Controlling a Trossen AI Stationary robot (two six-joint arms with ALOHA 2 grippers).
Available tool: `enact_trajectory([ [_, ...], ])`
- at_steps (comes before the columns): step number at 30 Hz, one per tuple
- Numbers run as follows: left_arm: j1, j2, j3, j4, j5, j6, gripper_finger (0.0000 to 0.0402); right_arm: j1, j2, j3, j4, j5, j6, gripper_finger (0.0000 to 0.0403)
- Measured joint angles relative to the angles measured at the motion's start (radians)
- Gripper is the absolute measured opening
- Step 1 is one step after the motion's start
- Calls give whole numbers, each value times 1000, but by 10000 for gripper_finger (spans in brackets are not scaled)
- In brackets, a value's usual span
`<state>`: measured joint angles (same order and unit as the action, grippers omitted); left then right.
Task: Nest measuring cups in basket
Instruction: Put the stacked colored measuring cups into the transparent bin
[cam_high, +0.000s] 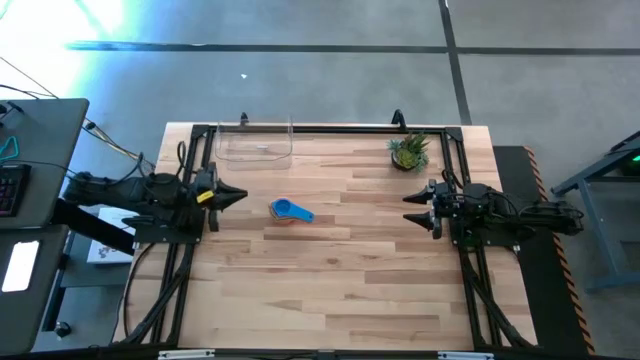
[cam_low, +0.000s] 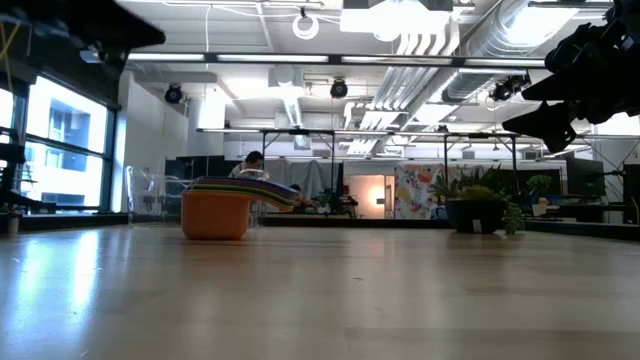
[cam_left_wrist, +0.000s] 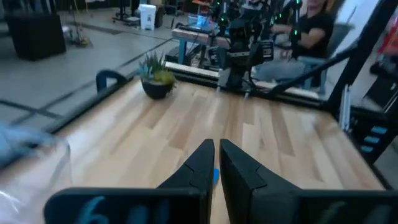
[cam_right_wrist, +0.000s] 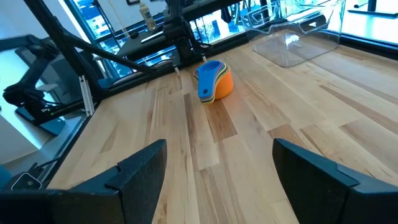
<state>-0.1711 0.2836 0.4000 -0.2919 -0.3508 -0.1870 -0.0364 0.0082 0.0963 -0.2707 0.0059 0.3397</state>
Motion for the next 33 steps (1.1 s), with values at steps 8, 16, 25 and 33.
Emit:
enact_trajectory([
  [8,0,329,251,-69,16,171,17,0,0,0,0,0,0,284],
  [16,25,550,423,-129,158,310,17,0,0,0,0,0,0,284],
  [25,104,736,531,-195,192,457,17,0,0,0,0,0,0,284],
  [33,189,911,628,-211,320,522,17,0,0,0,0,0,0,284],
])
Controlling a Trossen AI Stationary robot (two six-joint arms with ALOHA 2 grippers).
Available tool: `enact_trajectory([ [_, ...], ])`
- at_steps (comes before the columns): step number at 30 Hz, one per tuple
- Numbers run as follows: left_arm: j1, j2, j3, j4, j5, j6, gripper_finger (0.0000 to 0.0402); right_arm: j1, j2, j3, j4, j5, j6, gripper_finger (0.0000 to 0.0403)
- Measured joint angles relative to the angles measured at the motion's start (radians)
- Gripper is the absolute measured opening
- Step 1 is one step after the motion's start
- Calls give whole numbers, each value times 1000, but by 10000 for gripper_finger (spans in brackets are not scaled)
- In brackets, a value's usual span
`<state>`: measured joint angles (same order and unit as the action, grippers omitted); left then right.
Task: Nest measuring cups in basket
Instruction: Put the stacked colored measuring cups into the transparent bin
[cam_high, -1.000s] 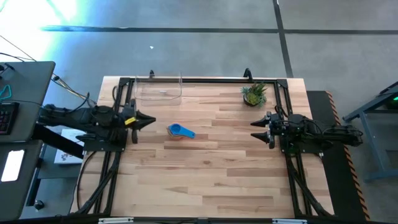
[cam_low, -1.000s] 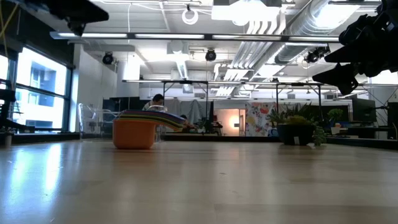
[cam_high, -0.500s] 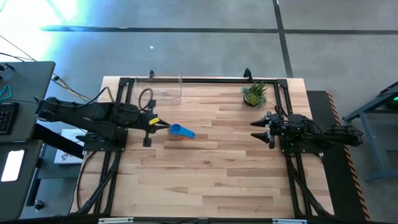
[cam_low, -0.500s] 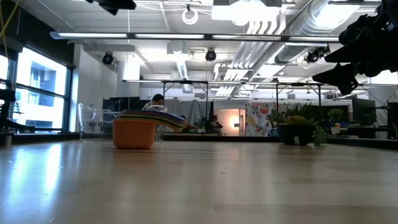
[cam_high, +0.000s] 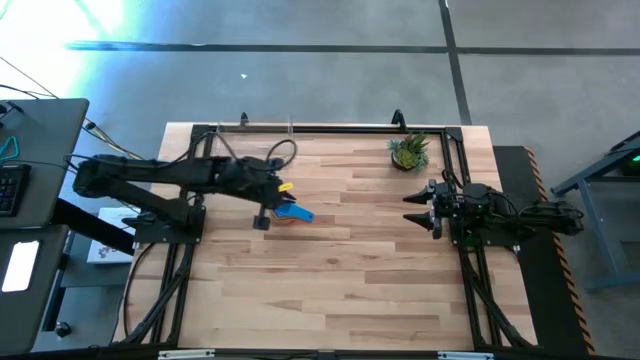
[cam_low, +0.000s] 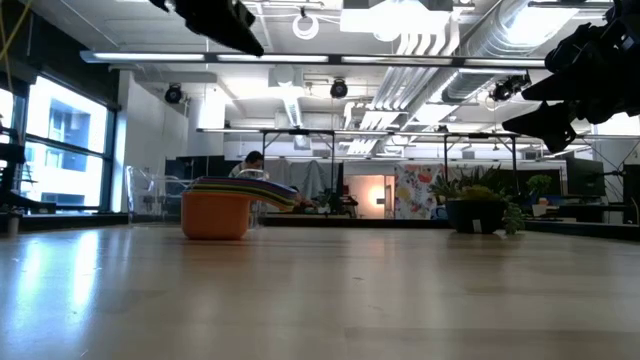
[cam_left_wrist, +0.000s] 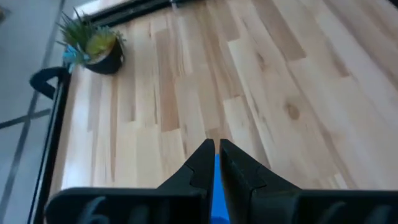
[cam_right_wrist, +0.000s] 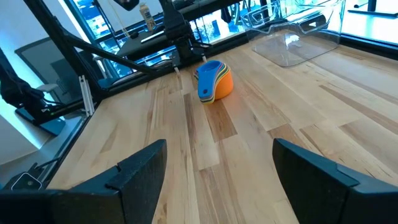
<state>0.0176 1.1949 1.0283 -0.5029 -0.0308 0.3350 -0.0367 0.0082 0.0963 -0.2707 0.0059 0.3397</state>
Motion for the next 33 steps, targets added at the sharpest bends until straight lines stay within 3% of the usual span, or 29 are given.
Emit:
enact_trajectory([
  [13,25,186,55,-55,4,-64,29,0,-1,0,0,0,0,284],
  [33,35,329,52,-84,-2,-89,219,0,-1,0,0,0,0,284],
])
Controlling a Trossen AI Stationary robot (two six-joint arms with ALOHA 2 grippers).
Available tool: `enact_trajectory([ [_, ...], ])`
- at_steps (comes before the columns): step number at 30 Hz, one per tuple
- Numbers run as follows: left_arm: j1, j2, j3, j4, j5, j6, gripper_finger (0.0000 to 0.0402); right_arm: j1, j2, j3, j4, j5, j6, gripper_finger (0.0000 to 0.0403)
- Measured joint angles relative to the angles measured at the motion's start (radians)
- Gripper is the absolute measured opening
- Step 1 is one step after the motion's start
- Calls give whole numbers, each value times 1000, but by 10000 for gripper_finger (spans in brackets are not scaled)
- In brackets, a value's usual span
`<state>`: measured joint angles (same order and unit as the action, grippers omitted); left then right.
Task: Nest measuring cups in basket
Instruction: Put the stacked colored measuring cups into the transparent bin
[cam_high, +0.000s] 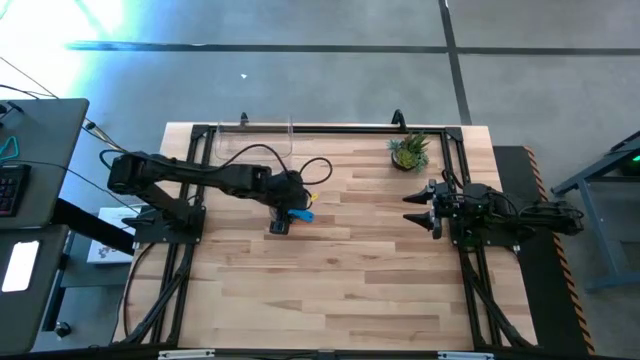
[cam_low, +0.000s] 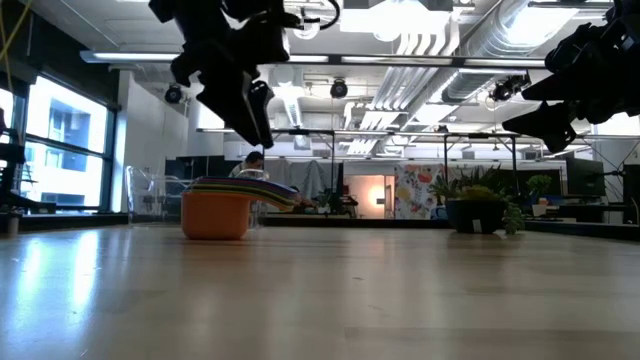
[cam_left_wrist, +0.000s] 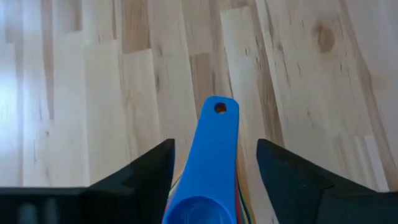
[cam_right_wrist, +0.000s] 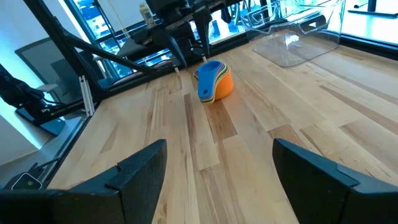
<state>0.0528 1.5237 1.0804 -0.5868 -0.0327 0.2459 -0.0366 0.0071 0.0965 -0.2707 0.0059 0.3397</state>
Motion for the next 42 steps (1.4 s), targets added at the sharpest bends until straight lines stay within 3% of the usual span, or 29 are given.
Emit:
enact_trajectory([
  [6,0,45,-1,-18,0,-21,242,0,0,0,0,0,0,284],
  [21,0,144,-2,-16,17,-37,244,0,0,0,0,0,0,284],
  [42,26,147,-2,-20,40,-69,244,0,0,0,0,0,0,284],
])
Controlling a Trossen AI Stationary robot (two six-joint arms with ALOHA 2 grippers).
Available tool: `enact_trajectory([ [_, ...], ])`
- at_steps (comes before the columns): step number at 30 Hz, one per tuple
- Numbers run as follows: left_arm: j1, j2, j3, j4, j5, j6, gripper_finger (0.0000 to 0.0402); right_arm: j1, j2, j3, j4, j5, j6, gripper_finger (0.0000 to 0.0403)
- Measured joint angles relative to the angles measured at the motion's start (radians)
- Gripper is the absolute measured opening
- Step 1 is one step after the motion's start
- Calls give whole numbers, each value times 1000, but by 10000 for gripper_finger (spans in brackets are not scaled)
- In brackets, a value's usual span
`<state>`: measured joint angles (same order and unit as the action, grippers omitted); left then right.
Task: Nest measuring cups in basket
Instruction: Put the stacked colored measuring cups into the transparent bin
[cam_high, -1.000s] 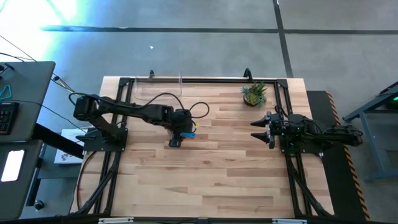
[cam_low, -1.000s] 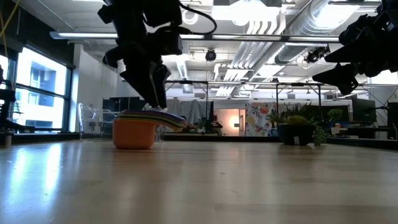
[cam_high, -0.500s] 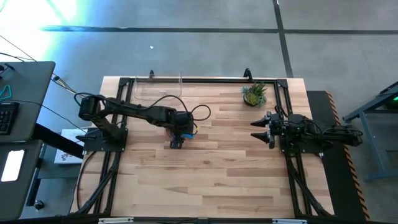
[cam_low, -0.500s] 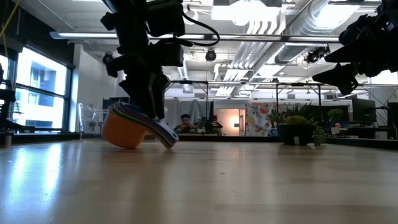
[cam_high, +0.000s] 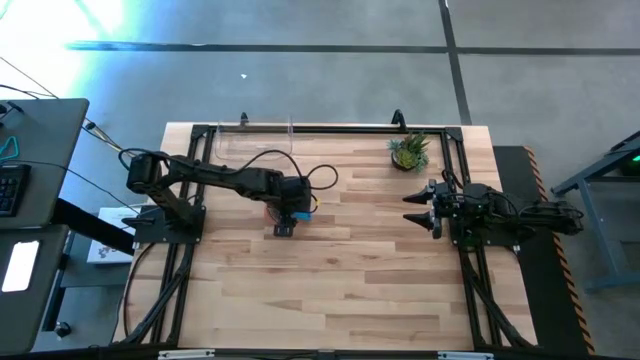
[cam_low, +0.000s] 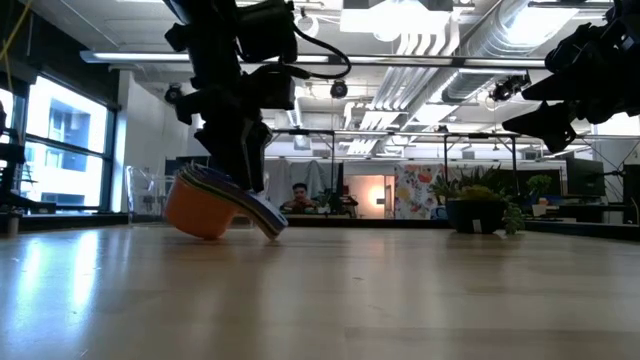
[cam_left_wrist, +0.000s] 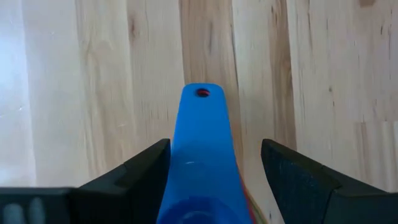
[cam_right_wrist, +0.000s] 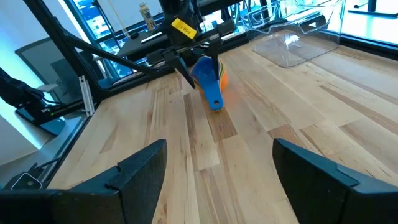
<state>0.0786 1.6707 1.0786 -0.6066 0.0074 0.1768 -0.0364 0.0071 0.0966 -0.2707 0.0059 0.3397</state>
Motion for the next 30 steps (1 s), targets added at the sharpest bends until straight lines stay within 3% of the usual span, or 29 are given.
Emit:
enact_trajectory([
  [9,9,-66,1,-31,0,7,244,0,0,0,0,0,0,284],
  [16,9,-150,1,-190,-2,-35,244,0,0,0,0,0,0,284],
  [30,6,-145,-5,-264,11,-52,244,0,0,0,0,0,0,284],
])
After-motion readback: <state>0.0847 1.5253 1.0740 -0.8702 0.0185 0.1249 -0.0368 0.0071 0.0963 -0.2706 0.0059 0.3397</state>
